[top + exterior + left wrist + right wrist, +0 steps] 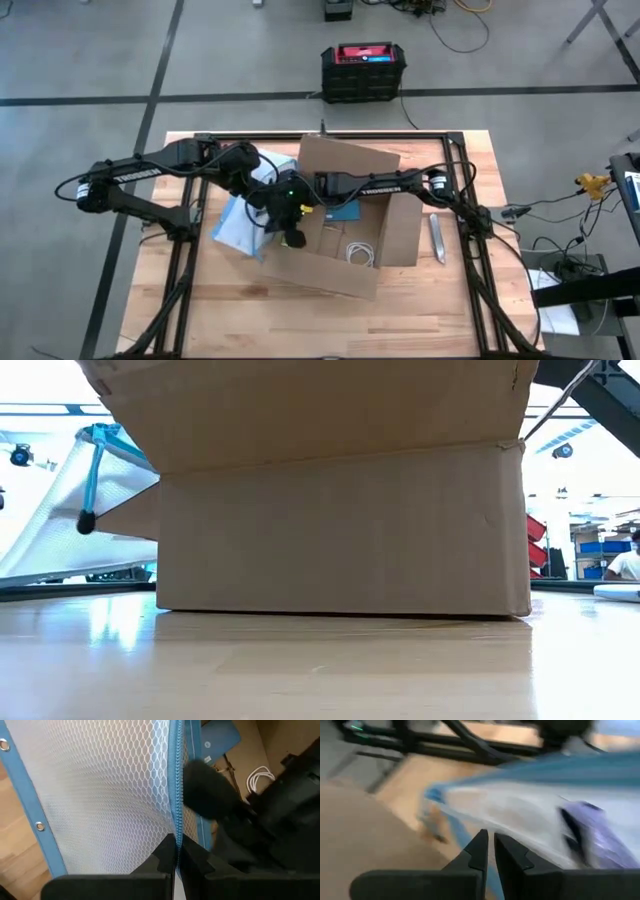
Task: Unpack boxes
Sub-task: Adjust the white headphones in the blue zip bag
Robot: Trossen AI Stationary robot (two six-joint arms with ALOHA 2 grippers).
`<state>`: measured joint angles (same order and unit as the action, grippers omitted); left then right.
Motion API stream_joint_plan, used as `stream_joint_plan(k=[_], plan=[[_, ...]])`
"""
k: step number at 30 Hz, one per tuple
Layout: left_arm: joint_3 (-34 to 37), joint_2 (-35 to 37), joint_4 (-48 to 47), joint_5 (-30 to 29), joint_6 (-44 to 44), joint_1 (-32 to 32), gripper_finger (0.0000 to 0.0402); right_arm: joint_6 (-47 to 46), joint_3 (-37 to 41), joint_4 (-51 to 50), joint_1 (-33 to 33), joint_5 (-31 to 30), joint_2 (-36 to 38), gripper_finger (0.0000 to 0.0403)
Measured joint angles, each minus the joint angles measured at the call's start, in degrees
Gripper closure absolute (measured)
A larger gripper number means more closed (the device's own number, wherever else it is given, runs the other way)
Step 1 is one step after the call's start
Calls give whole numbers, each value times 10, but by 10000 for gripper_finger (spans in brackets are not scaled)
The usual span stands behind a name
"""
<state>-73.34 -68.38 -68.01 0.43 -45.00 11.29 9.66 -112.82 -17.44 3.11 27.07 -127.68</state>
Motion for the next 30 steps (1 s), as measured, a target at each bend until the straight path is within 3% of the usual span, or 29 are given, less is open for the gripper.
stream_joint_plan(k=[2,5,7,8,12,14,21,27,30], plan=[[0,0,0,0,-3,0,401,-16,3,-3,-1,-50,0,388],[0,0,6,0,-10,0,401,-46,5,-14,1,-204,1,400],[0,0,14,-1,-11,0,401,-49,5,-23,2,-252,7,400],[0,0,16,-1,-11,0,401,-38,5,-25,3,-239,12,399],[0,0,16,1,-10,0,401,-1,3,-41,5,-67,22,402],[0,0,16,1,-10,0,401,-4,8,-55,1,-41,21,402],[0,0,40,-1,-9,0,401,-8,31,25,-15,-54,4,401],[0,0,53,1,2,0,401,-58,32,79,-20,-171,-12,402],[0,0,54,1,9,0,401,-61,24,72,-12,-188,-6,402]])
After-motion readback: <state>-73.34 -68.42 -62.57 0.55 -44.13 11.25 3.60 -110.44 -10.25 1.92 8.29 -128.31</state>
